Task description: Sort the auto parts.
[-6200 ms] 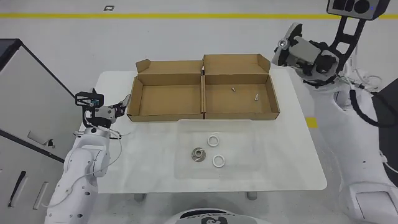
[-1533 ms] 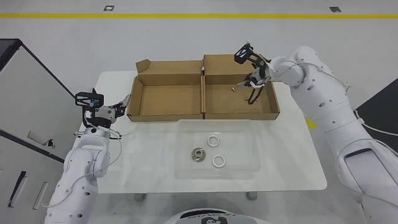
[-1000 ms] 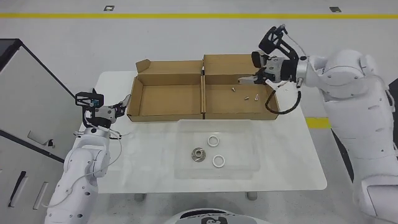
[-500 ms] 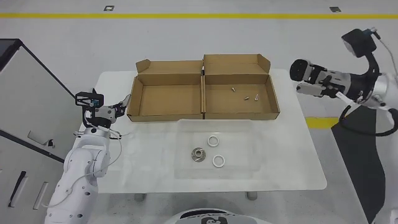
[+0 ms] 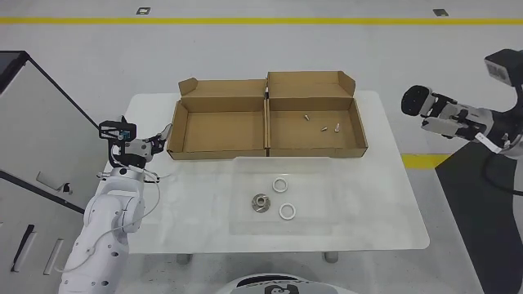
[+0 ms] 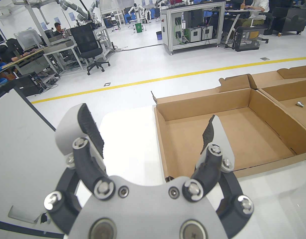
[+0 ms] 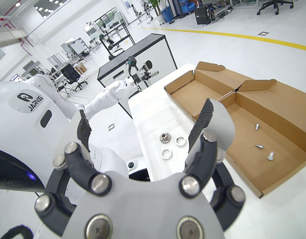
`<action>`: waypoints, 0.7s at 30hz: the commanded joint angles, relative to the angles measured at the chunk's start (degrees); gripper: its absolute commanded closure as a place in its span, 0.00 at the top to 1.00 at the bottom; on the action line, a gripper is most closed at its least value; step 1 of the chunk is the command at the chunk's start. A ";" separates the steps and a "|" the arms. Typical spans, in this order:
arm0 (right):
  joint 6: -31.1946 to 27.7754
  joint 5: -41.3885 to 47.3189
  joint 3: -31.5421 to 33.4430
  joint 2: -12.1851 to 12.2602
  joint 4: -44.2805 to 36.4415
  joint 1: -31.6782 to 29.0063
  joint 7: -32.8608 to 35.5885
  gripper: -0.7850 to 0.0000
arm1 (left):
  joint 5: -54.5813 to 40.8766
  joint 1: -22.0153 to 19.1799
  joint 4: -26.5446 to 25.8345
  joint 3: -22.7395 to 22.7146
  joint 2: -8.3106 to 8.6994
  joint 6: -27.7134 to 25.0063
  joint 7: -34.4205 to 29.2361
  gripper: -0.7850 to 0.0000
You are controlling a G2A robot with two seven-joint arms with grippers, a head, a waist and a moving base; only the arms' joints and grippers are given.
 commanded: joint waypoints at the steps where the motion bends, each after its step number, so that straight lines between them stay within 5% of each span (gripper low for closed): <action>1: 0.00 0.00 0.00 0.00 0.00 0.00 0.00 1.00 | 0.00 0.00 0.00 0.00 0.00 0.00 0.00 1.00; 11: 0.00 0.00 0.00 0.00 0.00 0.00 0.00 1.00 | 1.86 -0.27 -2.00 -0.09 0.09 -0.96 -1.17 1.00; 21: 0.00 0.00 0.00 0.00 0.00 0.00 0.00 1.00 | 9.22 -1.81 -15.79 3.02 0.93 -15.11 -18.48 1.00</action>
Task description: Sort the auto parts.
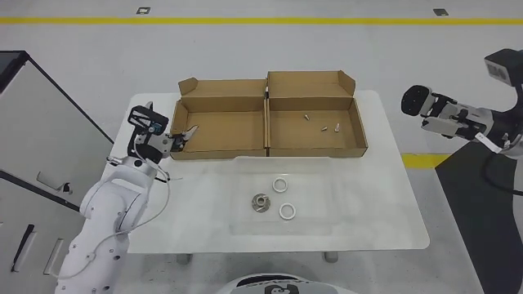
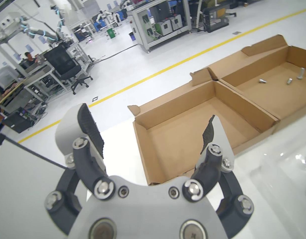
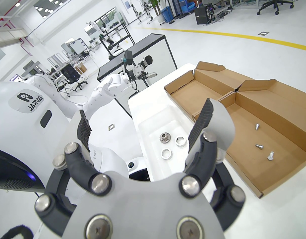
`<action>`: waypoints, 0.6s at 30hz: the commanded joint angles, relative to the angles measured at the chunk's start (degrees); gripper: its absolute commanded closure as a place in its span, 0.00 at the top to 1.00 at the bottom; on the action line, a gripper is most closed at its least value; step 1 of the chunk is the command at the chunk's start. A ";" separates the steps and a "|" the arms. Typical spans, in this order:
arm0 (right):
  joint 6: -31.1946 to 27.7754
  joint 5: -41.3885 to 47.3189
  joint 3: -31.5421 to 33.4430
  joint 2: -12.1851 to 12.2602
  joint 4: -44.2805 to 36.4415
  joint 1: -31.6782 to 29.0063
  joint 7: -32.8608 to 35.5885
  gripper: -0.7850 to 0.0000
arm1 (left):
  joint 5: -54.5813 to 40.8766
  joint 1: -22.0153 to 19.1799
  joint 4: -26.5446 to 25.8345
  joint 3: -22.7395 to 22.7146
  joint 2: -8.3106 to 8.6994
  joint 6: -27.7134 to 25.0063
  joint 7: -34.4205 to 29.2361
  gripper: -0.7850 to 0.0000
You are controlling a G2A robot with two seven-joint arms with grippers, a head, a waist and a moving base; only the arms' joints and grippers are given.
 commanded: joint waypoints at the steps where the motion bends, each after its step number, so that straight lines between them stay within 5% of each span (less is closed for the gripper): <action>1: 0.00 0.00 0.00 0.00 0.00 0.00 0.00 1.00 | 0.88 -0.81 -2.29 1.32 0.07 -2.20 -4.40 1.00; 9: 0.00 0.00 0.00 0.00 0.00 0.00 0.00 1.00 | -1.61 -8.38 -8.28 9.31 0.03 -11.06 -29.93 1.00; 18: 0.00 0.00 0.00 0.00 0.00 0.00 0.00 1.00 | -6.92 -22.54 -7.33 24.31 -1.41 -13.76 -55.00 1.00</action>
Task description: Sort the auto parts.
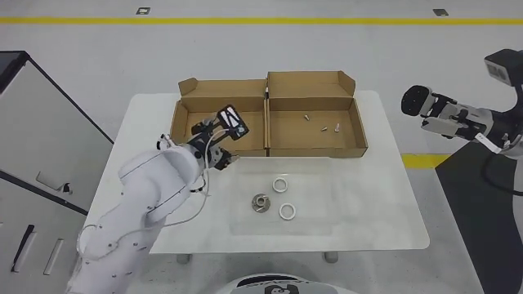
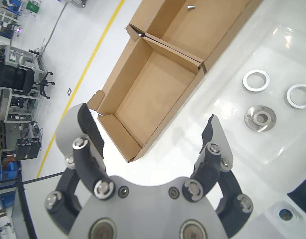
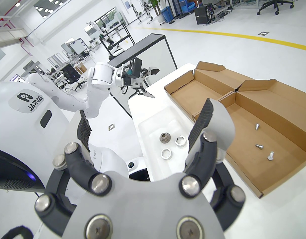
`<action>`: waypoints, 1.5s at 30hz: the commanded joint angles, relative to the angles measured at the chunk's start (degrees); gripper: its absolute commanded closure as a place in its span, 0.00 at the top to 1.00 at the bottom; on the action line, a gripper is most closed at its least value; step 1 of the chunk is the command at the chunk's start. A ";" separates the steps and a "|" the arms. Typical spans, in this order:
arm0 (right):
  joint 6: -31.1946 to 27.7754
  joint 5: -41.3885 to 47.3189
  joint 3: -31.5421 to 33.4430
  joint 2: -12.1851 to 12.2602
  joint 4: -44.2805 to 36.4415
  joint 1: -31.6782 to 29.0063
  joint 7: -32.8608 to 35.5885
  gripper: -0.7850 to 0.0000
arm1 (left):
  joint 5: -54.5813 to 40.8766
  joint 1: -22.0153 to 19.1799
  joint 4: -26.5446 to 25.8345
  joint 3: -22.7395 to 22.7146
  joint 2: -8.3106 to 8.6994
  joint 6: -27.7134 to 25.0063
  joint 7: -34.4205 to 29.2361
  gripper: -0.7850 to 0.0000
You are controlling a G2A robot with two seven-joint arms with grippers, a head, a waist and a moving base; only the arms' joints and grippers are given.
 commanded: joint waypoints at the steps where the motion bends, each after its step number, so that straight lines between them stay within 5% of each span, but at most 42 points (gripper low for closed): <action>1: 0.00 0.00 0.00 0.00 0.00 0.00 0.00 1.00 | -2.18 -2.76 0.89 3.40 -0.45 0.26 -3.38 1.00; 20: 0.00 0.00 0.00 0.00 0.00 0.00 0.00 1.00 | -23.33 -26.85 13.34 30.41 -2.89 10.19 -17.63 1.00; 33: 0.00 0.00 0.00 0.00 0.00 0.00 0.00 1.00 | -28.57 -30.82 20.64 39.36 -5.64 11.36 -17.50 1.00; 45: 0.00 0.00 0.00 0.00 0.00 0.00 0.00 1.00 | -28.20 -32.09 26.86 43.24 -7.92 11.54 -15.76 1.00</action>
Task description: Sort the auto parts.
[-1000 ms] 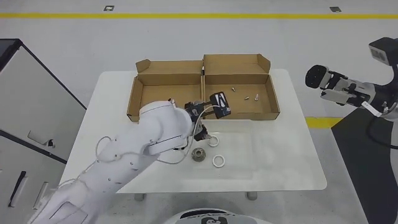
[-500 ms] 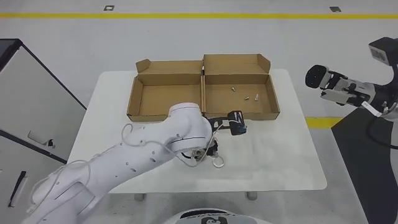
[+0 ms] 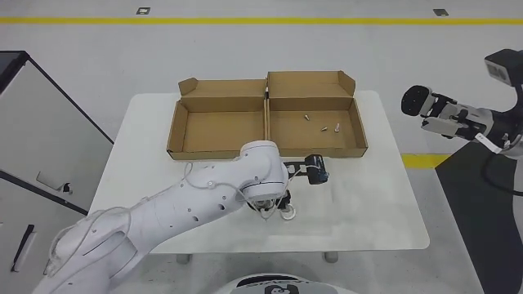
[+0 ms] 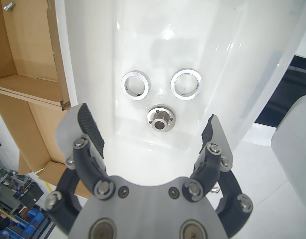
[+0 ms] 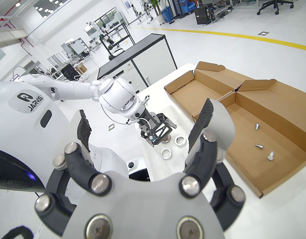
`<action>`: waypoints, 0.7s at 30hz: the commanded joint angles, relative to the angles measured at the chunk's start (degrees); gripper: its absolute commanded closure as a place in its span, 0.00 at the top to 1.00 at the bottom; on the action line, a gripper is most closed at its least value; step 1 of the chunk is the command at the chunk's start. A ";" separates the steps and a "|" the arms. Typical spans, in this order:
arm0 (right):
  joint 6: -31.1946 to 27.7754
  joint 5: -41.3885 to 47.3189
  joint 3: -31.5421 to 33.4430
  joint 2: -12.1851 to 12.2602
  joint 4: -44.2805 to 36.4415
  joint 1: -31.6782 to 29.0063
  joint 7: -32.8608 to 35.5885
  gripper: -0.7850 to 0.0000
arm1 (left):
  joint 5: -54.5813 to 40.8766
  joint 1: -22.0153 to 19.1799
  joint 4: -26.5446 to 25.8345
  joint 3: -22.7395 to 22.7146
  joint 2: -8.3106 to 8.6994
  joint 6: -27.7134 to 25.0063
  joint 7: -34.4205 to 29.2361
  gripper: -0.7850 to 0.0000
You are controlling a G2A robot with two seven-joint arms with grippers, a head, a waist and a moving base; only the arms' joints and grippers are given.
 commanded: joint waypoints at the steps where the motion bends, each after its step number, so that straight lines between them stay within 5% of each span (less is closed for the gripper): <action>1: 0.00 0.00 0.00 0.00 0.00 0.00 0.00 1.00 | -0.08 0.02 0.75 0.38 -0.23 0.09 0.04 1.00; 21: 0.00 0.00 0.00 0.00 0.00 0.00 0.00 1.00 | 0.25 0.48 7.18 3.36 -2.61 0.22 2.04 1.00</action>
